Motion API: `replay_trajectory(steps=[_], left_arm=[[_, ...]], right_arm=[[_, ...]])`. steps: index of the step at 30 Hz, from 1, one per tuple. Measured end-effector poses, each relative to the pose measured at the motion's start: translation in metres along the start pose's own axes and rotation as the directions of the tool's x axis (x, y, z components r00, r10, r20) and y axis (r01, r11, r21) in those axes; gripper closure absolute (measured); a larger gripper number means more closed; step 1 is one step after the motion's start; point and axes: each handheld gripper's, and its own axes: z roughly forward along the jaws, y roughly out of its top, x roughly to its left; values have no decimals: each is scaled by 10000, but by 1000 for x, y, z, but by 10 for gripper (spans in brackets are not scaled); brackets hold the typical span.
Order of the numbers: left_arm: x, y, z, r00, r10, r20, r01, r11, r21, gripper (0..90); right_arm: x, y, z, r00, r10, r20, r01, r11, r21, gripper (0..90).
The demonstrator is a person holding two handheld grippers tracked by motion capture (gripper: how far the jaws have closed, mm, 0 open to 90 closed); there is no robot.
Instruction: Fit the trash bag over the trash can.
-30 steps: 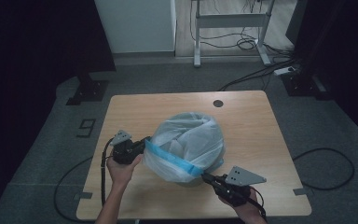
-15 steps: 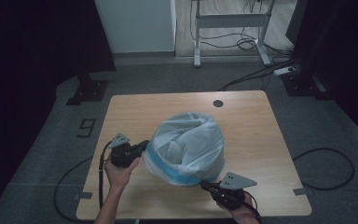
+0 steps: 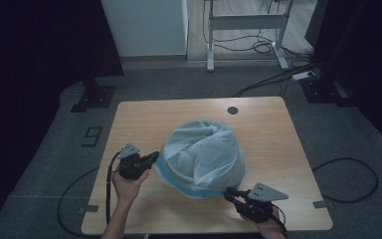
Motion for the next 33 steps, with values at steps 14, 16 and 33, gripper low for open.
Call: replay_trajectory(steps=[14, 16, 33], left_arm=[[-1, 1, 2, 10000, 1, 38, -1, 10000, -13, 871], [-1, 1, 2, 10000, -6, 45, 6, 10000, -33, 871], [-3, 0, 9, 9999, 46, -134, -42, 9996, 295, 877]], right_arm=[[-51, 52, -19, 9994, 9, 347, 31, 9934, -1146, 408], [-57, 54, -13, 9999, -87, -58, 80, 9944, -1049, 402], [-67, 40, 4, 9954, -51, -956, -80, 9906, -1367, 892]])
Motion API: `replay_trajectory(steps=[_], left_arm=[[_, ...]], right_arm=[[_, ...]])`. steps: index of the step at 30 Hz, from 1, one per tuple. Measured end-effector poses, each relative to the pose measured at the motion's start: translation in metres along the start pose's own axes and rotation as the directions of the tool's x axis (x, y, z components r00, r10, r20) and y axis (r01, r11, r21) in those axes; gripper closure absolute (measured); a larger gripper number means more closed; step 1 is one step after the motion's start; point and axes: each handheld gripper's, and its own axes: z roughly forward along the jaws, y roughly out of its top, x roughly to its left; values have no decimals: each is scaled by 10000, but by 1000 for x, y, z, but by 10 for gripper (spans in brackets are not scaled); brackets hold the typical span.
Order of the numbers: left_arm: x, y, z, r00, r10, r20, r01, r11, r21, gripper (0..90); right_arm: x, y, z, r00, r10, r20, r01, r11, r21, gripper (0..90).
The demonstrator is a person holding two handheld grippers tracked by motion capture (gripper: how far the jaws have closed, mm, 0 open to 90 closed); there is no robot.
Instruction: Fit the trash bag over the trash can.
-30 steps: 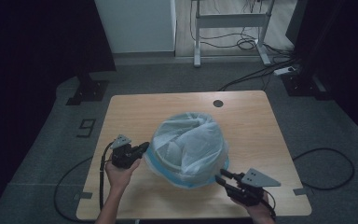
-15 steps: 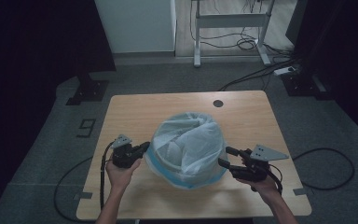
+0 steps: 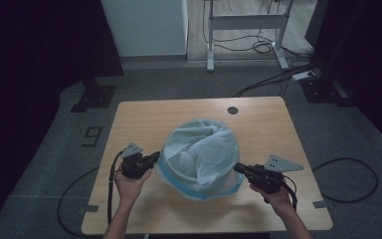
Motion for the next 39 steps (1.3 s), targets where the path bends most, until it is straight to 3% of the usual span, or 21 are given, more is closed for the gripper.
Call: replay_trajectory(steps=[4, 12, 28, 30, 31, 35, 39], left_arm=[[-2, -1, 8, 10000, -73, 31, 72, 9996, 267, 877], [-13, -6, 19, 9996, 252, 157, -262, 9973, 687, 878], [-13, -16, 20, 9998, 2, 221, -25, 9945, 1044, 847], [-11, -15, 16, 9997, -99, 214, 80, 9961, 874, 801], [-10, -14, 13, 9997, -122, 209, 106, 9972, 747, 752], [-7, -15, -4, 9999, 99, 117, -102, 9995, 286, 443], [0, -17, -25, 9991, 414, 124, -414, 9991, -5, 285]], right_arm=[[-2, -16, 8, 9993, 343, 163, -348, 9988, 340, 892], [-4, -42, 17, 9940, 999, 456, -1026, 9929, 607, 892], [-6, -44, 12, 9912, 815, 1041, -901, 9927, 803, 889], [-6, -43, 11, 9904, 829, 1101, -912, 9932, 724, 843], [-5, -42, 10, 9900, 799, 1160, -879, 9940, 655, 776], [-1, -39, 3, 9845, 744, 1587, -798, 9964, 282, 508], [2, -39, -7, 9825, 861, 1652, -886, 9960, 75, 403]])
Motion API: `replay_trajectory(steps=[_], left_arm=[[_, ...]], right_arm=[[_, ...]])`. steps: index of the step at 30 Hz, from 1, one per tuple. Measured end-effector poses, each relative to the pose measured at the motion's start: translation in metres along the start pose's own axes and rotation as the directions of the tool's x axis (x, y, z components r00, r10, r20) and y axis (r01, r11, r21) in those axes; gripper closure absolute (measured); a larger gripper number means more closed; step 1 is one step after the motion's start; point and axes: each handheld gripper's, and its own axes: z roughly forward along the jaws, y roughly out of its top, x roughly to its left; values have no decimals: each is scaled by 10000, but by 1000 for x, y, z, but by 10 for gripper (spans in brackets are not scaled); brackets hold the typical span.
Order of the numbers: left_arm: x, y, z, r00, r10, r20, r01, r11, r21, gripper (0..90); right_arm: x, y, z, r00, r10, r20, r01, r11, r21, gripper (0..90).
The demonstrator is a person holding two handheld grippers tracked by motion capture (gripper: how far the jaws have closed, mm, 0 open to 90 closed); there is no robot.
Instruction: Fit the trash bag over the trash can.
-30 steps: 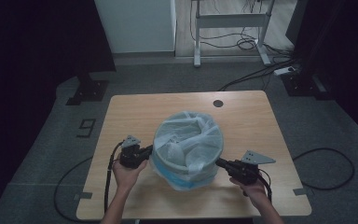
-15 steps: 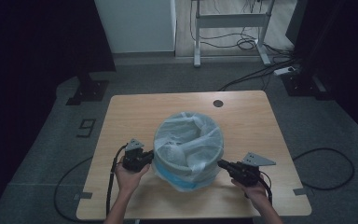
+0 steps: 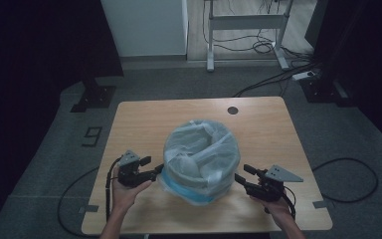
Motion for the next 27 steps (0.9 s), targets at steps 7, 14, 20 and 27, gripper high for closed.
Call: replay_trajectory(steps=[7, 14, 20, 27], left_arm=[[7, 1, -18, 9962, 382, 786, -355, 9988, -351, 124], [1, 16, -25, 9926, 915, 800, -857, 9936, -732, 141], [-2, 36, -32, 9829, 1129, 1453, -956, 9880, -1212, 149], [-7, 59, -32, 9571, 1764, 2297, -1398, 9760, -1672, 202]], right_arm=[[-1, -6, -10, 9998, 206, -26, -206, 9997, -97, 378], [-2, -8, -14, 9996, 295, 11, -295, 9996, -46, 378], [-3, -10, -20, 9994, 357, 51, -356, 9993, -78, 380], [-3, -12, -23, 9992, 397, -22, -398, 9992, -102, 386]])
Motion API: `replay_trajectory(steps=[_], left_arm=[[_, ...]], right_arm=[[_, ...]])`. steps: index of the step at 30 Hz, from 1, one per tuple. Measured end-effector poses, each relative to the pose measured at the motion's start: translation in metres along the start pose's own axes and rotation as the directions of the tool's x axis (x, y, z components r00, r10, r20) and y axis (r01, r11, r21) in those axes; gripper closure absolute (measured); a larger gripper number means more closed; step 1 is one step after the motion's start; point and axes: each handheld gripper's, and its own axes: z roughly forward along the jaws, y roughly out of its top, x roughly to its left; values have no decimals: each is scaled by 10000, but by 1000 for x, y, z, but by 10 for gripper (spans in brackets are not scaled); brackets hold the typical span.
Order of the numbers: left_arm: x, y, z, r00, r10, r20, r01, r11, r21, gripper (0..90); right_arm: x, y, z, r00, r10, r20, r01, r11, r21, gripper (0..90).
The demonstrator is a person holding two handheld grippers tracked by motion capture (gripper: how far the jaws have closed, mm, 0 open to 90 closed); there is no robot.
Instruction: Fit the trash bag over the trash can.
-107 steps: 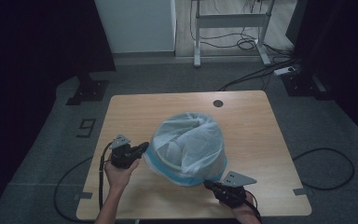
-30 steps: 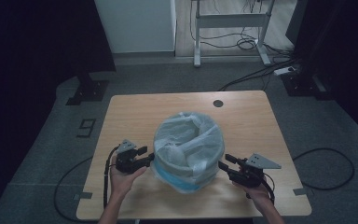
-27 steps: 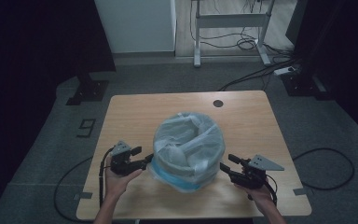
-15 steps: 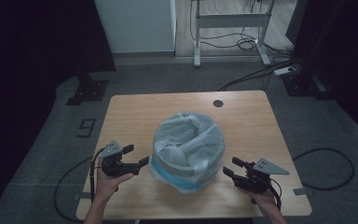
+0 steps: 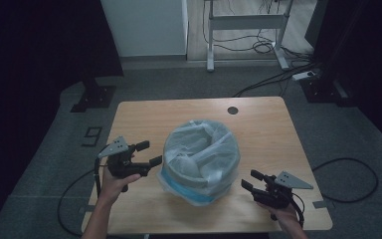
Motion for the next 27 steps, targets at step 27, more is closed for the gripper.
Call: replay_trajectory(steps=[27], left_arm=[[14, 59, 55, 9804, 926, 1739, -948, 9955, 43, 272]], right_arm=[[1, -12, -12, 9982, 196, 564, -206, 9996, 167, 385]])
